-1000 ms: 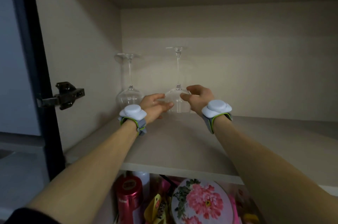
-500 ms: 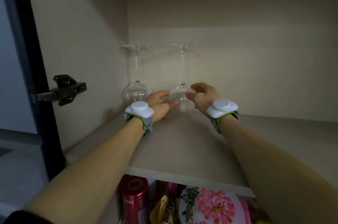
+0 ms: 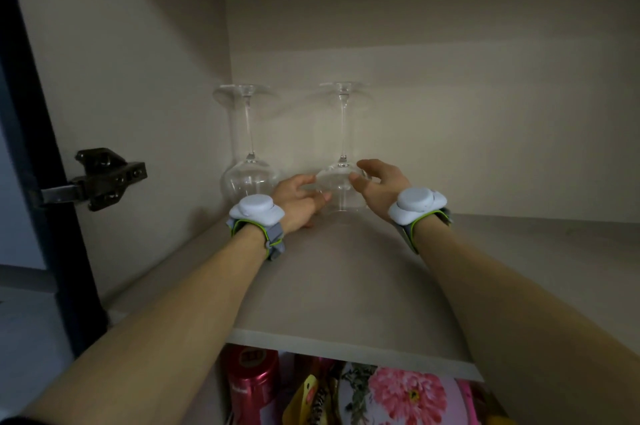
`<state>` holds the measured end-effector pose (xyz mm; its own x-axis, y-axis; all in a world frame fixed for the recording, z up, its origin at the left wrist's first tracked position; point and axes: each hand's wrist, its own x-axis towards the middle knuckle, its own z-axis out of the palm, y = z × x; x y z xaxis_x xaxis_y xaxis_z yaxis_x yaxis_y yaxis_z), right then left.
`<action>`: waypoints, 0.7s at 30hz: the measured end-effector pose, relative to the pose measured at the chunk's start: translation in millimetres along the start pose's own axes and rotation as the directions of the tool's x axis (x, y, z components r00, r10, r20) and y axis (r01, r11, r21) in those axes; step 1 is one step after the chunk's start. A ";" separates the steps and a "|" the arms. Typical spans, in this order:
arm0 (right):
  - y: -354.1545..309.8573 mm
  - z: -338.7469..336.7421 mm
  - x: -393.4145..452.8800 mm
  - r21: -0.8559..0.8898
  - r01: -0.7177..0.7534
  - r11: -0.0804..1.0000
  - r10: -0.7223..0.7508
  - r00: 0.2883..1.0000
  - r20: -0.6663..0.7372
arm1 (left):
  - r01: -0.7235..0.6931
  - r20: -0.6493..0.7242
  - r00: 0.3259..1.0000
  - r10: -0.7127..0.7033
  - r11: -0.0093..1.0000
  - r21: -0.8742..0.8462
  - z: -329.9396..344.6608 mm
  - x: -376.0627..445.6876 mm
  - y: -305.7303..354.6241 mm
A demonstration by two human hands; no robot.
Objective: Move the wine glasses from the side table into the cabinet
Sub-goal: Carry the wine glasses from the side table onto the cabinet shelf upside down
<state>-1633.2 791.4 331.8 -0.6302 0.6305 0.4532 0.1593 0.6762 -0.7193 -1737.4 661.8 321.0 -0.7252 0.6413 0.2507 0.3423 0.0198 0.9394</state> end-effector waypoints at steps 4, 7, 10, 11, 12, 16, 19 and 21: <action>2.1 0.2 1.7 -0.050 0.012 0.999 -0.011 1.000 0.023 | -0.018 -0.020 1.000 0.019 1.000 0.014 0.8 1.1 -2.1; 1.0 1.2 -0.7 -0.060 0.012 0.998 -0.010 0.999 0.034 | -0.027 -0.013 1.000 0.027 1.000 0.010 0.9 0.3 -2.8; -2.5 2.6 -7.3 -0.104 0.045 0.994 -0.050 0.997 -0.050 | -0.035 -0.015 0.999 0.035 0.998 0.051 1.2 -1.3 -2.7; -3.8 2.3 -10.7 -0.138 0.065 0.988 -0.079 0.992 -0.099 | -0.029 -0.016 0.999 0.030 0.997 0.066 0.6 -3.8 -2.2; -5.6 1.5 -14.3 -0.170 0.082 0.982 -0.107 0.984 -0.142 | -0.022 -0.020 1.000 0.024 0.996 0.084 -0.3 -5.2 -2.6; -13.3 -4.0 -31.5 -0.234 0.125 0.964 -0.173 0.964 -0.199 | 0.012 -0.041 0.999 -0.005 0.986 0.167 -5.7 -18.8 -0.4; -12.5 -6.0 -46.1 -0.297 0.135 0.945 -0.182 0.973 -0.139 | 0.016 -0.032 0.999 -0.010 0.981 0.193 -6.8 -29.4 -0.1; -13.3 -6.9 -62.9 -0.330 0.129 0.935 -0.162 0.984 -0.075 | 0.008 -0.006 1.000 -0.007 0.979 0.203 -9.9 -41.9 -0.3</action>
<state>-1590.5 745.4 316.5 -0.5885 0.5393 0.6023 0.3188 0.8394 -0.4401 -1713.0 627.3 312.5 -0.7311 0.6364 0.2459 0.4507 0.1799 0.8744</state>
